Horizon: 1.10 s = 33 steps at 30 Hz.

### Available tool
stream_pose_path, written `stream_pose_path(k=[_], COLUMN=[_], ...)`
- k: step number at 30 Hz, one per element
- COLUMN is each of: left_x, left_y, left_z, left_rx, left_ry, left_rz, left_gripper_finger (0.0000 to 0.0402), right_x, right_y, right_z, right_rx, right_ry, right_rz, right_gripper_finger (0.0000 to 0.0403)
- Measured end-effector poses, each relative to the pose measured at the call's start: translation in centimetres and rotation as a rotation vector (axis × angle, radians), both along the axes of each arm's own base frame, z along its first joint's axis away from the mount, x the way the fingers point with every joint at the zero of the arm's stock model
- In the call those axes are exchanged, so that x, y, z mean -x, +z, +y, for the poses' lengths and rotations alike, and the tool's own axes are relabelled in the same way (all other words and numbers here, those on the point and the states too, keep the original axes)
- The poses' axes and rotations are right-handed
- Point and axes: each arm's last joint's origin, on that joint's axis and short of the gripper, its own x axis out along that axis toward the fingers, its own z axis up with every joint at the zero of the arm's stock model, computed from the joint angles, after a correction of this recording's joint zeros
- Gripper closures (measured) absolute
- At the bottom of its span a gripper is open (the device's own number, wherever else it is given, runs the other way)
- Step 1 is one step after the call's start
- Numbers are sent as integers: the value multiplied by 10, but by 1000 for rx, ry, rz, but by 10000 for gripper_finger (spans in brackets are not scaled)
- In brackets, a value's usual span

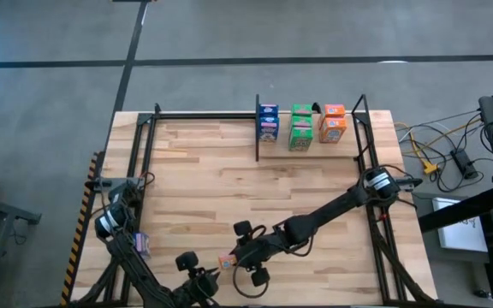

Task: Stack cereal on shelf
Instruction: Put the orange cereal box on the shelf aligned with the other orange cereal box on the shelf

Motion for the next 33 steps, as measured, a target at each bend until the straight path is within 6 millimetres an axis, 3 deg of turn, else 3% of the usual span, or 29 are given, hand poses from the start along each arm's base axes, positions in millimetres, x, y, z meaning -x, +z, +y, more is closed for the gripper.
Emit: stream_pose_path(k=[6,13,22,33], left_x=[-1,-7,-14,-34], left_y=[4,18,49,65], left_z=[-2,-4,-8,8], left_rx=[-26,-78,-164,-293], left_ry=[-40,-112,-226,-294], left_rz=[4,-10,-34,21], left_gripper_finger=[361,361,361,361], right_x=[9,43,111,212], right_y=[7,38,79,83], right_z=[-4,-21,-64,-131], right_rx=[39,122,94,61], right_ry=[9,0,-130,-381], right_rz=[55,205,212,86], right_gripper_finger=[266,272,265,268])
